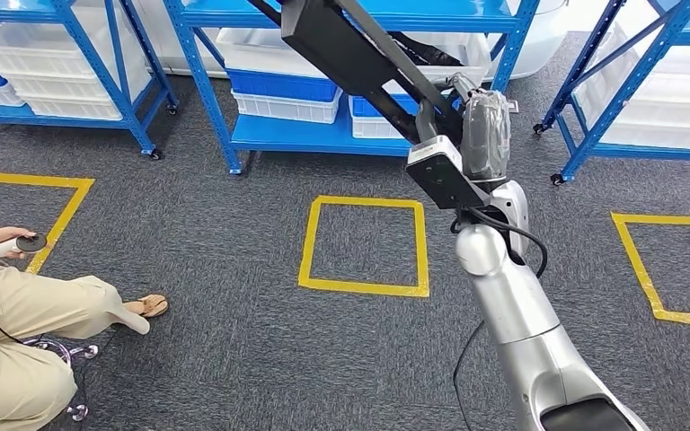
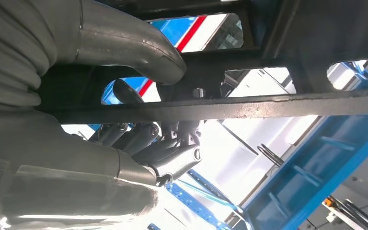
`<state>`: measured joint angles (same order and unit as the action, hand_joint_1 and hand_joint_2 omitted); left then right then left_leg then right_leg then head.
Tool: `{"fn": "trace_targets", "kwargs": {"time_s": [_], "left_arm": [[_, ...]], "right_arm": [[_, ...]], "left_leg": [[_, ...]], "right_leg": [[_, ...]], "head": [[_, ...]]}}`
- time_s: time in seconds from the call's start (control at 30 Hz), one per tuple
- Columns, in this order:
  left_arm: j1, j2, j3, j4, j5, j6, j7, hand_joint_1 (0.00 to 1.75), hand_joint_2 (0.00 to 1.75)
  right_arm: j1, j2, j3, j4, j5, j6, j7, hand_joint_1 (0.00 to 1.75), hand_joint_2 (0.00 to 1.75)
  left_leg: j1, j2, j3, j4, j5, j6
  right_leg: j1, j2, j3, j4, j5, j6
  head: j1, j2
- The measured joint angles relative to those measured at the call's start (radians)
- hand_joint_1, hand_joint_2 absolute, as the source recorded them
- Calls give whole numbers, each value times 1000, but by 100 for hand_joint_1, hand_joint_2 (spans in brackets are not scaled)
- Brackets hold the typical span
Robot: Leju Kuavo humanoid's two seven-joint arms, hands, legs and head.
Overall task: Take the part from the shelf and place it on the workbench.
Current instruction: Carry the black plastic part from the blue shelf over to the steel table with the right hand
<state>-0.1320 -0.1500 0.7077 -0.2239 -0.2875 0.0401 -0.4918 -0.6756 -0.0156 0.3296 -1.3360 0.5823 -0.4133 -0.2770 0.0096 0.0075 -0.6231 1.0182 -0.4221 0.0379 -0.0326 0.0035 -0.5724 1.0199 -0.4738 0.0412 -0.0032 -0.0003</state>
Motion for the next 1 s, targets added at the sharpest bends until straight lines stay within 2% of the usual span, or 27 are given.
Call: {"fn": "trace_targets", "kwargs": {"time_s": [0.03, 0.1, 0.33, 0.43, 0.5, 0.57, 0.63, 0.67, 0.7, 0.73, 0.8, 0.83, 0.87, 0.9, 0.93, 1.0], "left_arm": [[0, 0, 0, 0, 1, 0, 0, 0, 175], [0, -1, 0, 0, 2, 0, 0, 0, 175], [1, -1, 2, 0, 4, 2, 0, 0, 175], [1, -1, 5, 0, 4, 2, 0, 0, 175], [1, -1, 5, 0, 4, 1, 0, 0, 175], [1, -3, 5, 0, 4, 1, -1, 0, 175], [1, -3, 5, 0, 4, 1, -1, 0, 175], [1, -3, 5, 0, 4, 1, -1, 0, 175], [2, -3, 6, 1, 5, 2, -1, 0, 175], [2, -3, 6, 1, 5, 1, -1, 0, 175], [3, -4, 6, 1, 5, 1, -1, 0, 175], [3, -4, 6, 2, 5, 0, -1, 0, 175], [3, -4, 6, 2, 5, 0, -1, 0, 175], [4, -4, 6, 2, 6, 0, -1, 0, 175], [6, -4, 6, 2, 6, 0, -1, 0, 175], [11, -3, 7, 2, 6, 0, -1, 0, 175]], "right_arm": [[-1, 1, 0, 1, 4, -1, -1, 175, 175], [-6, 3, 0, 3, 18, -5, -3, 175, 175], [-19, 5, 1, 20, 44, -17, -5, 175, 175], [-22, 5, 1, 26, 45, -17, -5, 175, 175], [-25, 5, 1, 28, 45, -18, -5, 175, 175], [-29, 4, 1, 29, 46, -19, -5, 175, 175], [-30, 3, 1, 32, 46, -19, -6, 175, 175], [-29, 3, 1, 35, 46, -20, -6, 175, 175], [-28, 2, 1, 37, 46, -20, -6, 175, 175], [-27, 2, 2, 39, 46, -20, -5, 175, 175], [-28, 0, 2, 41, 46, -20, -5, 175, 175], [-28, 0, 2, 41, 46, -21, -5, 175, 175], [-29, -1, 3, 42, 46, -22, -6, 175, 175], [-29, -1, 4, 42, 46, -24, -5, 175, 175], [-29, -2, 5, 42, 46, -26, -5, 175, 175], [-29, -2, 6, 42, 46, -31, -1, 175, 175]], "left_leg": [[1, 0, -1, -1, 3, 8], [2, 0, -2, -2, 7, 13], [1, -1, -4, 0, 10, 13], [-3, -3, -7, 1, 9, 12], [3, -1, 1, -18, 18, 11], [9, 3, 7, -38, 29, 11], [7, 2, 3, -40, 32, 11], [7, 1, 1, -39, 33, 10], [7, -3, -1, -39, 35, 8], [8, -7, -3, -38, 36, 6], [8, -17, -6, -31, 37, -1], [6, -22, -10, -25, 37, -6], [5, -27, -15, -21, 38, -12], [4, -31, -19, -18, 39, -18], [4, -33, -21, -19, 42, -25], [9, -34, -29, -12, 39, -34]], "right_leg": [[2, 0, -1, 0, 1, -2], [4, 0, -2, 0, 4, -7], [4, -1, -3, 1, 5, -8], [3, -2, -2, -3, 8, -3], [6, -3, -8, 3, 2, 1], [10, -3, -40, 71, -38, -5], [9, -3, -98, 200, -95, -11], [9, -3, -120, 250, -112, -8], [8, -3, -125, 268, -115, -2], [8, -3, -110, 243, -102, 6], [3, 3, -37, 107, -53, 21], [3, 7, -5, 44, -32, 21], [3, 11, 15, 5, -21, 17], [5, 12, 21, -11, -17, 9], [9, 9, 21, -10, -13, 1], [4, 2, 19, -11, -5, -14]], "head": [[-1, 0], [-2, 0], [-3, 0], [-3, 0], [-2, 0], [0, 0], [0, 0], [0, 0], [0, 0], [0, 0], [0, 0], [0, 0], [-1, 0], [-1, 0], [-2, 0], [-2, 0]]}}
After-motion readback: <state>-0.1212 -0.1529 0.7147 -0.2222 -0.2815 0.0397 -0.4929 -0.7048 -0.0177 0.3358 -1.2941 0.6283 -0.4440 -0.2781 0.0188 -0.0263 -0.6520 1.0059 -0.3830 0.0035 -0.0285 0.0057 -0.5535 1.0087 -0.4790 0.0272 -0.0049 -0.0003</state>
